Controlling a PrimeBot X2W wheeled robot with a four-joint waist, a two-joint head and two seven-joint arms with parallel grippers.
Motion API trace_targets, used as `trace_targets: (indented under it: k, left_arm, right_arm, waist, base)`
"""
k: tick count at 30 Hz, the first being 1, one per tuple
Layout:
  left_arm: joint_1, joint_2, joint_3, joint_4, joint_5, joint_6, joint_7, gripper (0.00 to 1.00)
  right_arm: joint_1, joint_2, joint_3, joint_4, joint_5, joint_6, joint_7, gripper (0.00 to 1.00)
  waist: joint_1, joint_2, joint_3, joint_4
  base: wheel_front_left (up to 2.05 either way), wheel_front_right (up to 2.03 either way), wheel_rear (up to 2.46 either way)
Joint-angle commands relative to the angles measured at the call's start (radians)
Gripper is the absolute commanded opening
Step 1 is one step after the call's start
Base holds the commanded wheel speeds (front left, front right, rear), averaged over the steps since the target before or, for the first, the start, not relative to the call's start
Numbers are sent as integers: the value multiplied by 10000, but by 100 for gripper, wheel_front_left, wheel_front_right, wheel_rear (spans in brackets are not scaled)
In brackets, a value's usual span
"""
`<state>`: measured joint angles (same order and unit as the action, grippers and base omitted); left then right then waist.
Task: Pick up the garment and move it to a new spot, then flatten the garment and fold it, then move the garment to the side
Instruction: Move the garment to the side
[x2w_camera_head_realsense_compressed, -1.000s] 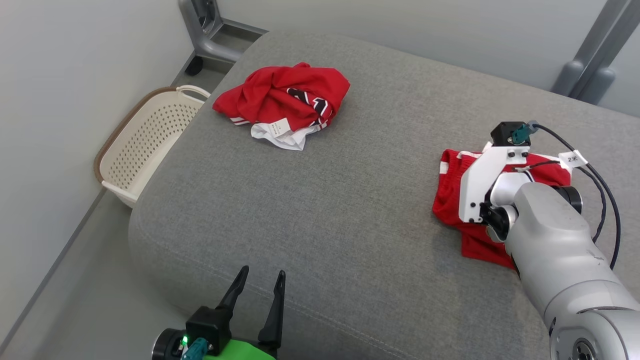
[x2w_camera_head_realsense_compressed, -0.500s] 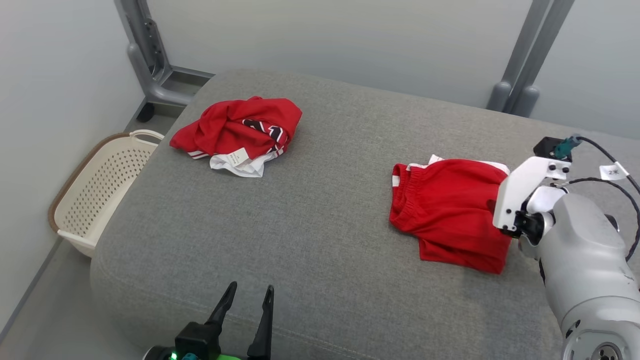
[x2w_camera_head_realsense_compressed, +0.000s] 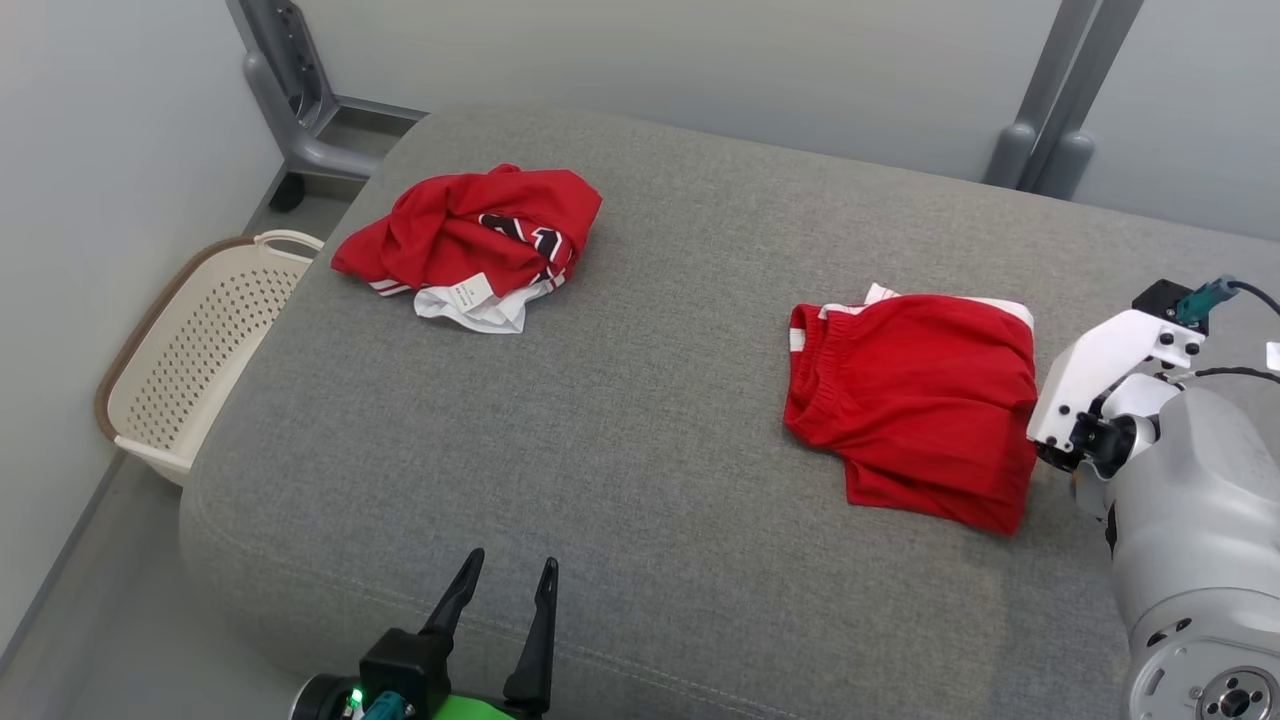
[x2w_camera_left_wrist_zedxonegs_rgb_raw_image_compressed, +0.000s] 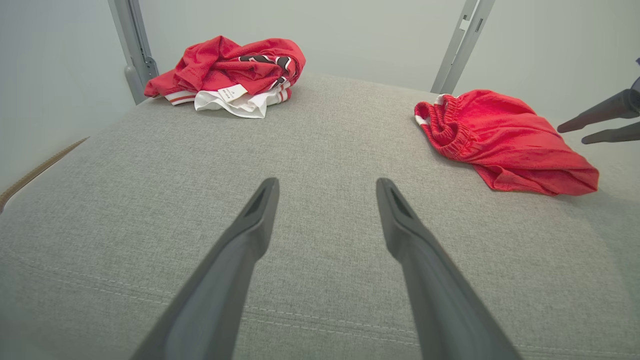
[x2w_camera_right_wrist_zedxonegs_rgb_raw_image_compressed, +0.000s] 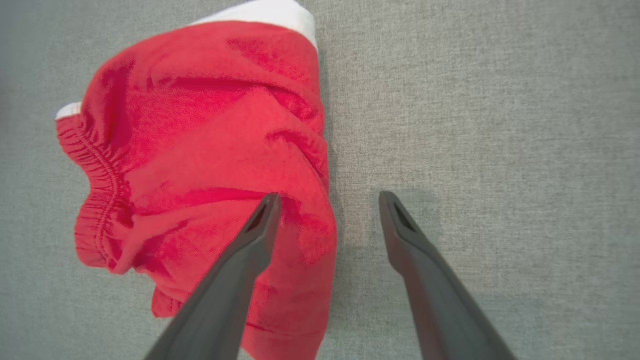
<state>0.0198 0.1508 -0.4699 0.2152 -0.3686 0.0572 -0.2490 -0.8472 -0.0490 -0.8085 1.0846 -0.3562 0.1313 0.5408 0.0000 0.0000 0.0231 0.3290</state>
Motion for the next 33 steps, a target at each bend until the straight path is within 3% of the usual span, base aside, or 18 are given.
trace_targets:
  k: [1,8,15,21,23,25,33]
  left_arm:
    - [-193,-4,-18,10,-27,-44,-46,100]
    - [-344,-24,-70,53,-16,-39,-77,100]
    - [-457,-21,-89,5,-7,-37,-90,100]
    - [-577,-71,-77,-10,13,-33,-113,100]
    - [-613,-83,-69,-4,19,-25,-126,100]
    - [-628,-95,-59,16,19,-12,-133,100]
    - [-734,-127,-16,73,7,34,-158,100]
  right_arm:
    - [-76,-33,-173,115,-213,-11,-43,100]
    - [-219,-36,-1160,245,-1004,-11,-91,96]
    - [-415,-36,-2230,148,-1783,-11,-199,62]
    - [-515,-25,-2996,120,-2456,-12,-283,20]
    - [-530,-27,-3171,133,-2604,-14,-295,14]
    - [-560,-27,-3321,177,-2749,-15,-298,0]
    - [-683,-63,-3273,135,-3059,-19,-524,0]
  waist:
    - [0,0,161,149]
    - [0,0,473,454]
    - [0,0,911,693]
    - [0,0,1146,806]
    - [0,0,1182,814]
    - [0,0,1205,814]
    - [0,0,1234,618]
  base:
    - [0,0,0]
    - [0,0,0]
    - [0,0,0]
    - [0,0,0]
    - [0,0,0]
    - [0,0,0]
    - [0,0,0]
